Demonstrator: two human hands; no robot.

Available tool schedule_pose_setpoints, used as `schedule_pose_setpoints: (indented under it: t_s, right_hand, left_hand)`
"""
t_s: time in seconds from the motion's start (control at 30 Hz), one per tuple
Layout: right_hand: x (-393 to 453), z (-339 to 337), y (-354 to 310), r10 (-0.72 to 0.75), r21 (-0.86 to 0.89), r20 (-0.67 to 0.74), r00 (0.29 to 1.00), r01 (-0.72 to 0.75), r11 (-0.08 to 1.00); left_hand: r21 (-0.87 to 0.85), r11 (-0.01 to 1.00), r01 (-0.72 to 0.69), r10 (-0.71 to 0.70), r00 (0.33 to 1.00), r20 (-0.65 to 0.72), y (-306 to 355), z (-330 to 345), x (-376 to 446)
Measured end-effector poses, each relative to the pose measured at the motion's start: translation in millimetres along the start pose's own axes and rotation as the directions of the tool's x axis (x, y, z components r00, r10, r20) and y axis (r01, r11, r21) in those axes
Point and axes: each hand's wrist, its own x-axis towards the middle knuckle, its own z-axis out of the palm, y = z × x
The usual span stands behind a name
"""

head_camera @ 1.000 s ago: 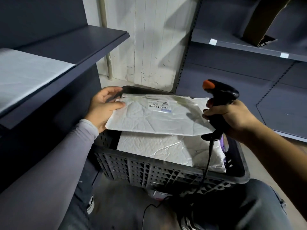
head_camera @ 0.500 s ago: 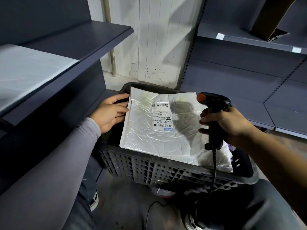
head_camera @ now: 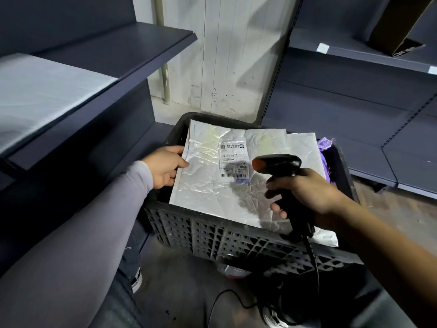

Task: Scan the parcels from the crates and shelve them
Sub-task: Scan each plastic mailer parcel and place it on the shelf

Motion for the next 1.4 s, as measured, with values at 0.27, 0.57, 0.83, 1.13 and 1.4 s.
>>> schedule_pose_setpoints:
  t_s: [0.27,0.57,0.83,1.13,1.4]
  right_hand:
    - [-6.3,9.3,-5.3,0.009,-0.013,-0.006,1.000,-0.009,1.000]
    - [-12.0,20.3,-9.4,-0.006,-0.033,-0.002,1.000,0.006,0.999]
    - [-16.2,23.2,-9.1,-0.029,-0.009,0.018,0.999,0.030,1.000]
    - [13.8,-6.1,-7.1,-0.058,-0.028,-0.143,0.988,0.054,0.998]
    - [47.6,-33.6,-20.8,0.016,0.190,0.073,0.997,-0.030,0.981]
  left_hand:
    - [-0.106,0.982,-0.153,0.143,0.985,-0.095,-2.3,0.2,3.2]
    - [-0.149,0.947,-0.284,0.264,0.954,-0.139,-3.2,0.1,-0.7]
    - [-0.182,0.925,-0.334,0.309,0.939,-0.150,-5.5,-3.3,-0.8]
    - [-0.247,0.891,-0.381,0.358,0.924,-0.134,-1.8,-8.2,-6.0]
    - [-0.331,0.882,-0.336,0.341,0.939,-0.043,-3.6,-13.9,-7.5]
